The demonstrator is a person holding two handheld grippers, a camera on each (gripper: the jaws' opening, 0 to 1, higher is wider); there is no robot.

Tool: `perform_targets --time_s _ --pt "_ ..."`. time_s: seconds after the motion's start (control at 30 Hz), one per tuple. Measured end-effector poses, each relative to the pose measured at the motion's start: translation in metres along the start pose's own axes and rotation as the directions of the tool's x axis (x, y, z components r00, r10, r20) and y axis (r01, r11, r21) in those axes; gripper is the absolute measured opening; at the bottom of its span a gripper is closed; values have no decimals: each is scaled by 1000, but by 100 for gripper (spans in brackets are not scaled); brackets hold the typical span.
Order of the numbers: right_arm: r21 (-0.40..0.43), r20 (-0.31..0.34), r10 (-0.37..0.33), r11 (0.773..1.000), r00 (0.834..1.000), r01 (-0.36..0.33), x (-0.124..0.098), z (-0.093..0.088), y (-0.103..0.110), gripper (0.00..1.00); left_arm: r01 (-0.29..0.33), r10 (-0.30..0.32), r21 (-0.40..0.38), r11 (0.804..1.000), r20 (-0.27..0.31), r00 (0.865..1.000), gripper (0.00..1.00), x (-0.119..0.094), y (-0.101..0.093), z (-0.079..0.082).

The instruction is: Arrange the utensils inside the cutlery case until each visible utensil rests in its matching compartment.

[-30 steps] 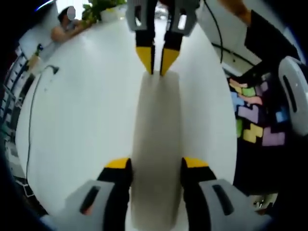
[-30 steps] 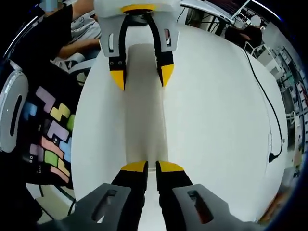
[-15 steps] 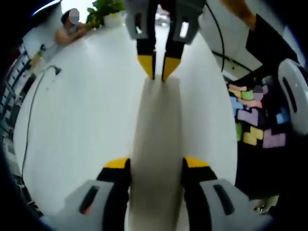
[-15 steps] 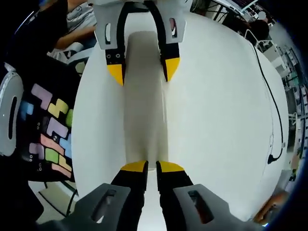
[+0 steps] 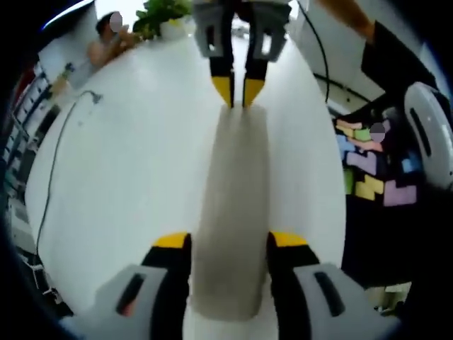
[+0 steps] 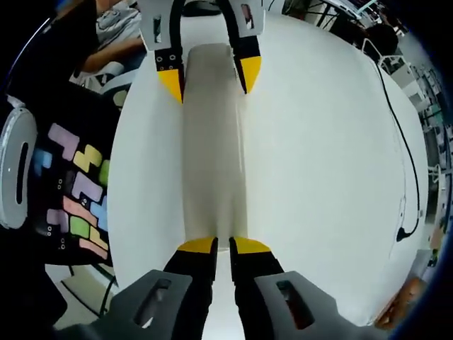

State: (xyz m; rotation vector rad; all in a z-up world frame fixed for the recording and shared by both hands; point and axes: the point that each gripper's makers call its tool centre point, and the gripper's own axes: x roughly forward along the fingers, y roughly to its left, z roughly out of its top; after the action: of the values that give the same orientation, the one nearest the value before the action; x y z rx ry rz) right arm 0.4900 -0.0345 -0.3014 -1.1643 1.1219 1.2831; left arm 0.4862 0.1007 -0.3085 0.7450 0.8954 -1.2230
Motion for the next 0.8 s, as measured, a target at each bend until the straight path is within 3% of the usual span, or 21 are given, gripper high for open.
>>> perform_targets --time_s 0.13,0.3,0.4,0.5,0.6,0.73,0.8 --pt "10 16 -1 1000 1000 1 1 -1 0 7 -32 32 0 999 -8 999 43 -18 2 -3" --pt "-3 -1 -14 1000 1000 14 2 0 1 6 -63 63 10 998 -48 997 27 -37 6 -12" --pt "-9 -19 -14 1000 1000 14 3 0 -1 6 -57 57 0 998 -93 994 24 -39 6 -20" --pt "-1 -13 -3 1000 1000 3 3 0 -3 6 -39 40 14 999 -101 994 19 -38 6 -24" --pt "6 3 -5 1000 1000 5 3 0 -3 6 -17 14 -22 1000 -125 992 15 -36 6 -30" --pt "-5 11 -10 1000 1000 10 4 0 -4 6 -39 38 2 999 -176 984 15 -32 9 -40" --pt "-3 9 -12 1000 1000 12 4 1 -5 6 -40 40 3 999 -169 985 15 -33 10 -38"
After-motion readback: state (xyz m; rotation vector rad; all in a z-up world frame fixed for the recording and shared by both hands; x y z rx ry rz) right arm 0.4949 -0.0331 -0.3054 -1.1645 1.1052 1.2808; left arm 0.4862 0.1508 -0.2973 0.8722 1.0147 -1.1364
